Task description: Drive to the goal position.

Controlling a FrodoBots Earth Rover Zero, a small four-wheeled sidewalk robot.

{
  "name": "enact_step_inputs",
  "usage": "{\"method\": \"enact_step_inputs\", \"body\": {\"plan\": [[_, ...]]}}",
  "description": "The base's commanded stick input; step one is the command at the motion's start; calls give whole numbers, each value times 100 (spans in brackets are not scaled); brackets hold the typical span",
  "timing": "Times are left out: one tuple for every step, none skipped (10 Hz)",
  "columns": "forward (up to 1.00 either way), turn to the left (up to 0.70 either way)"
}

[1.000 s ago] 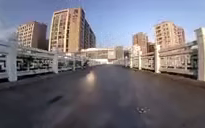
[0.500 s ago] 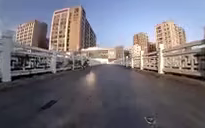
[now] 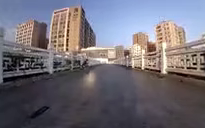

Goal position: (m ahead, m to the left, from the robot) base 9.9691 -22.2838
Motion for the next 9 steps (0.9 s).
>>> {"method": "enact_step_inputs", "body": {"plan": [[45,0],[45,0],[45,0],[45,0],[45,0],[45,0],[45,0],[45,0],[45,0]]}}
